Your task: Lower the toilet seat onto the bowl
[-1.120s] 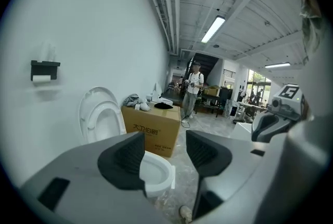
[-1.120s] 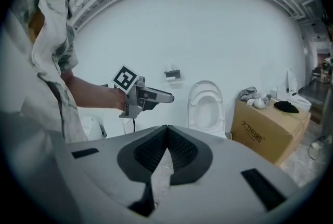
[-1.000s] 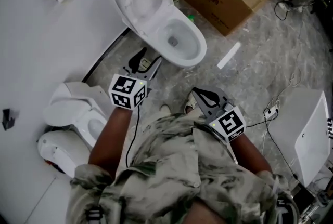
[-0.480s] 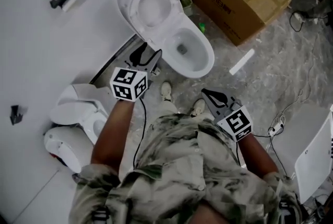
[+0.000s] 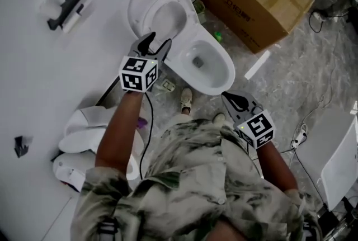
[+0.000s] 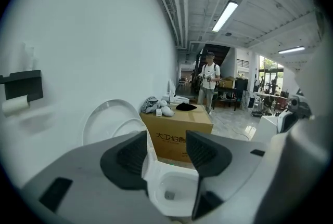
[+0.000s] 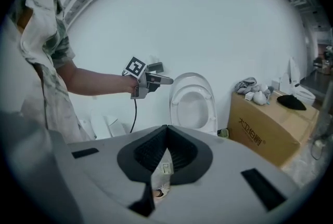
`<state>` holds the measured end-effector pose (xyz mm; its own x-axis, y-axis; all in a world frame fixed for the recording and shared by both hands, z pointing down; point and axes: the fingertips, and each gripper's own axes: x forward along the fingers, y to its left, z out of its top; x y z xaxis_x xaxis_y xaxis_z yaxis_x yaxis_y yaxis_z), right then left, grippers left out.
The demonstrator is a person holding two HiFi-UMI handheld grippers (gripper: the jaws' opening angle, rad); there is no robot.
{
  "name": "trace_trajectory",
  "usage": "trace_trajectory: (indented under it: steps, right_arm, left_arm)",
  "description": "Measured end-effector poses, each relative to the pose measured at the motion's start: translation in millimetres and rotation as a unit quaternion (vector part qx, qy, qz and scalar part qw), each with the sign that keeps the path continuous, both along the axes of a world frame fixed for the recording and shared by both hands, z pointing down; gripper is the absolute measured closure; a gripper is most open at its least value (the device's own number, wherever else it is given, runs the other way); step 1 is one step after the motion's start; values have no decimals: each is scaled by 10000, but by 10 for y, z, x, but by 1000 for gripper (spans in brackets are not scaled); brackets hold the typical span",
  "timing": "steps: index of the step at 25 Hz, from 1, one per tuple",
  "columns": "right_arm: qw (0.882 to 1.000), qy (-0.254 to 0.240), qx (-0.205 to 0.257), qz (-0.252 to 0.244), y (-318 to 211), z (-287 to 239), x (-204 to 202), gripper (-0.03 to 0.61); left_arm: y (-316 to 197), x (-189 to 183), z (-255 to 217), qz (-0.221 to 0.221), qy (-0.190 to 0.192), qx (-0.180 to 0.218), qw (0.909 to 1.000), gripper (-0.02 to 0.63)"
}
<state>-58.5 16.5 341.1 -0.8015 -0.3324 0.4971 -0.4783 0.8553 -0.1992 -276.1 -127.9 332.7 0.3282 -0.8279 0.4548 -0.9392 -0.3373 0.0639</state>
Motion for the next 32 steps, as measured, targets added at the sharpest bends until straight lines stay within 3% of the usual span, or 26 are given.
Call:
trace_trajectory:
  steps: [12,21,32]
  right_arm:
    - [9990,278,-139,321,-622,147,-692,555]
    - [9973,341,-237,608,-915,252,-894,555]
    - [9948,392,-314,882,-1151,308,-857,555]
  left_arm:
    - [-995,-844,277,86,-85,-157,9998,379]
    - [-1460,-1059,539,186,-170,-342,9991,385]
    - [-1768,-1149,858,197,-388,-675,9968,390]
